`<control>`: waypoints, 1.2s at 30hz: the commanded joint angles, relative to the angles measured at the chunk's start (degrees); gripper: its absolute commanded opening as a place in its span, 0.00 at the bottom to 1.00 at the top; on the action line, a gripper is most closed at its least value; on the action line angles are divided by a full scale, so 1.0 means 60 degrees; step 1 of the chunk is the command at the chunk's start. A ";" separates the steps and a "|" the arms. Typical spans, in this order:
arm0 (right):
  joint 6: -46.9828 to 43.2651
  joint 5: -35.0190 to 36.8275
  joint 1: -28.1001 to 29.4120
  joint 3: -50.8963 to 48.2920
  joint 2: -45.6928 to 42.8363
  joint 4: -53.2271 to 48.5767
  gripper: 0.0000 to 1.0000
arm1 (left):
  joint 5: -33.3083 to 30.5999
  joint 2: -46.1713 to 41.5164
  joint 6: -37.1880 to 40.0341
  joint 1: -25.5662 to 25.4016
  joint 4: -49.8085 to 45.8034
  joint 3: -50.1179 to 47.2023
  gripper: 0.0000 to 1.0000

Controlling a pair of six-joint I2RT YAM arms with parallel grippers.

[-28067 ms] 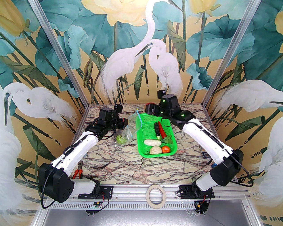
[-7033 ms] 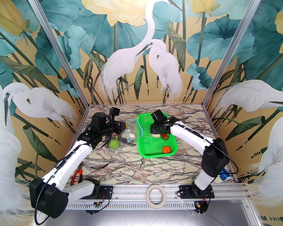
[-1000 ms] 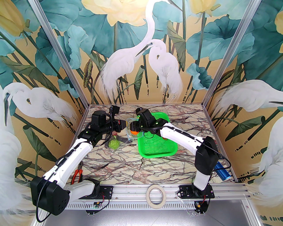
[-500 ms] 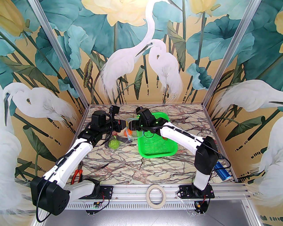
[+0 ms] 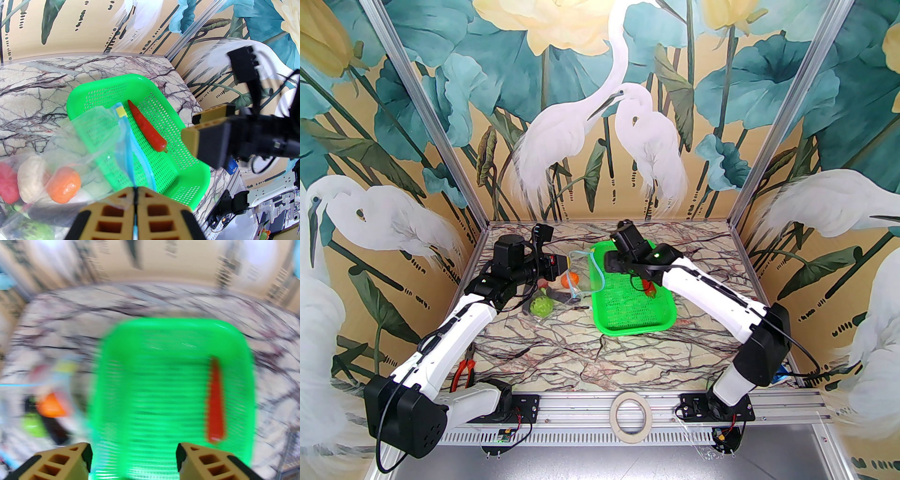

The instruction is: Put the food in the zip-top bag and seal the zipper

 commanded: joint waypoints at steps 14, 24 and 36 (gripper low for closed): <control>-0.0292 0.0799 -0.1128 0.1208 0.3495 -0.1395 0.67 | -0.0160 -0.0392 0.0154 0.0093 -0.0150 0.0076 0.10; -0.0387 0.0134 -0.1516 0.1498 0.4334 -0.1095 0.68 | -0.0138 -0.0310 0.0185 0.0155 -0.0095 -0.0038 0.09; -0.0289 -0.1082 -0.1670 0.1137 0.4521 -0.0249 0.68 | -0.0098 -0.0276 0.0184 0.0196 -0.0073 -0.0075 0.09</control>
